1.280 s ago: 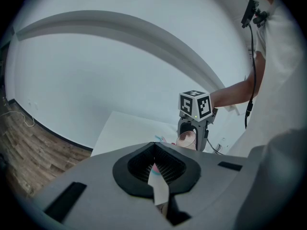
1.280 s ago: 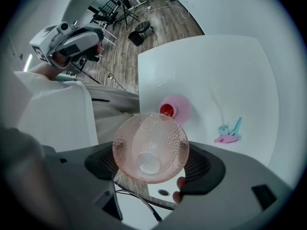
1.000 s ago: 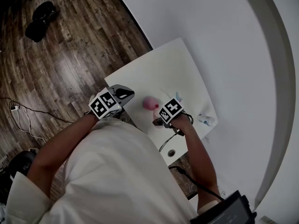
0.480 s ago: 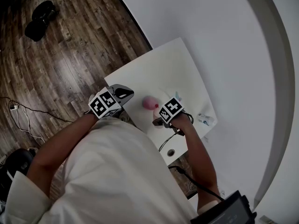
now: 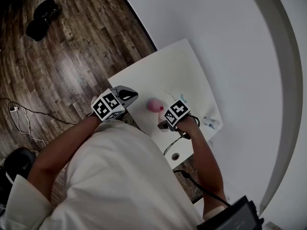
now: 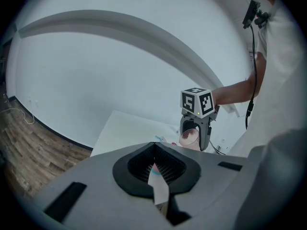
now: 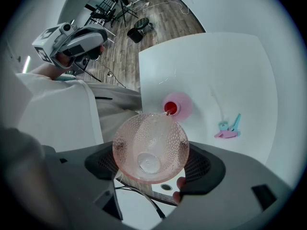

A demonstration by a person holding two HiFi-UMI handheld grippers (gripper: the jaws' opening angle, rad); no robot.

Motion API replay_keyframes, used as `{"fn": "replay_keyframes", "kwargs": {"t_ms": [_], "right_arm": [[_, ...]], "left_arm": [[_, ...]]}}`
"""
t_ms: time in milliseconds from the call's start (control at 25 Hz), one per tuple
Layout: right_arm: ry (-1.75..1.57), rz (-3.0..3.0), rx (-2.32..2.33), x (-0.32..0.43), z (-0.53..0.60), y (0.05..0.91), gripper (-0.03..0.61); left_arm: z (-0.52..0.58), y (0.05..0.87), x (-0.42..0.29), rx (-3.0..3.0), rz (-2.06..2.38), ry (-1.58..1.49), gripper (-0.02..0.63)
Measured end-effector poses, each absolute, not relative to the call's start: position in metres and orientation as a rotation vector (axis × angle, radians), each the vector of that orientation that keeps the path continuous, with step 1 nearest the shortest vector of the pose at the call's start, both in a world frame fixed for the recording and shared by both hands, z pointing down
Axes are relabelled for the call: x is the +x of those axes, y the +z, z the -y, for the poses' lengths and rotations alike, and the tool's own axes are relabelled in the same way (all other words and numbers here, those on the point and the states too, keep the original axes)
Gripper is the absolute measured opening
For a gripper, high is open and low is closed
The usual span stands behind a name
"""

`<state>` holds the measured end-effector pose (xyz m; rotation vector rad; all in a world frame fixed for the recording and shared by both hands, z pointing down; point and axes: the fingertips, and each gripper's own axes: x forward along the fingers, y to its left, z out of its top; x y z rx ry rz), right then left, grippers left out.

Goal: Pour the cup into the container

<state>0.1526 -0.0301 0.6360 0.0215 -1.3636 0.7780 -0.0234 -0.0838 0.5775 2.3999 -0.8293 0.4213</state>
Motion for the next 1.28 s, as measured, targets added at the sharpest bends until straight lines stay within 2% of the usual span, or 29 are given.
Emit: {"fn": "replay_keyframes", "kwargs": {"t_ms": [1280], "right_arm": [[0.780, 1.319, 0.003, 0.1603, 0.0318, 0.6304, 0.385]], "left_arm": [[0.0816, 0.5850, -0.0194, 2.389, 0.838, 0.407, 0.011]]}}
